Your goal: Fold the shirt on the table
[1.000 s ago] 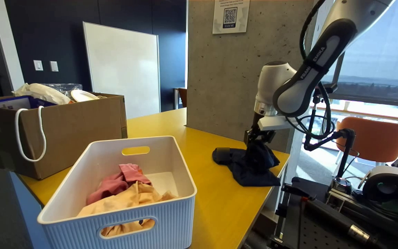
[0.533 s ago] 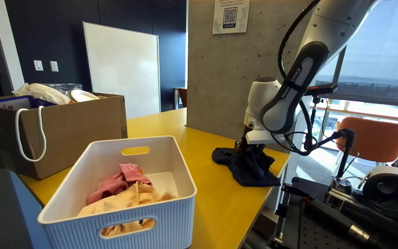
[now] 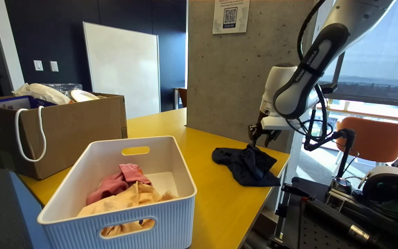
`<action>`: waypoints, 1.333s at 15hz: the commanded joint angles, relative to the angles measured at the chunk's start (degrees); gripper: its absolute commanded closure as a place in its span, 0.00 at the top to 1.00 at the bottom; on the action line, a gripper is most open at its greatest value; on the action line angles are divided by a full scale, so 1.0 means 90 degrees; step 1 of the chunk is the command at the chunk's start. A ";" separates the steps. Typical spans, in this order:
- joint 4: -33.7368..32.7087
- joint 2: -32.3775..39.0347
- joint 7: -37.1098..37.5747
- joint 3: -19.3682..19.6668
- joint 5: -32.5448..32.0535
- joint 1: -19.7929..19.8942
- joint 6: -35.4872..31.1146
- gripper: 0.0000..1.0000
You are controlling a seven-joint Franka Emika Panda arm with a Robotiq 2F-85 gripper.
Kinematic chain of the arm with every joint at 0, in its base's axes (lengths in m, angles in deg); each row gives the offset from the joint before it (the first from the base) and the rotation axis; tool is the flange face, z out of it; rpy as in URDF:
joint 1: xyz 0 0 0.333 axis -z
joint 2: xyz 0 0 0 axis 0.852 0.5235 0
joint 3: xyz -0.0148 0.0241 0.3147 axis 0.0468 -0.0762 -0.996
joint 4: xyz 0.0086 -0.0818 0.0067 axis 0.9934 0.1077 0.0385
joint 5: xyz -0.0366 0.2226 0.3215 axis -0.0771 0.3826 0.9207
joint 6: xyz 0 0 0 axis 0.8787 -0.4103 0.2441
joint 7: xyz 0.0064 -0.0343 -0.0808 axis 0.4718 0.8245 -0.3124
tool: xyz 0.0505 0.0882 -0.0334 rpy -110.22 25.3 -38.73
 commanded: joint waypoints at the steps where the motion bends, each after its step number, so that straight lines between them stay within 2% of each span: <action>1: 0.0547 -0.0865 -0.0145 0.0277 -0.0209 -0.0064 0.0289 0.90; 3: 0.0521 -0.0848 -0.0076 0.0198 -0.0160 -0.0121 0.0278 1.00; 5: 0.0509 -0.0858 -0.0261 -0.0261 0.0144 0.0003 0.0367 1.00; 10: 0.0665 -0.0847 -0.0471 -0.1097 0.0717 0.0069 0.0732 1.00; 15: 0.1100 -0.0976 -0.0470 -0.1112 0.0700 0.0174 0.1088 1.00; 20: 0.0757 -0.0349 -0.0307 -0.1129 0.0609 0.0173 0.0931 1.00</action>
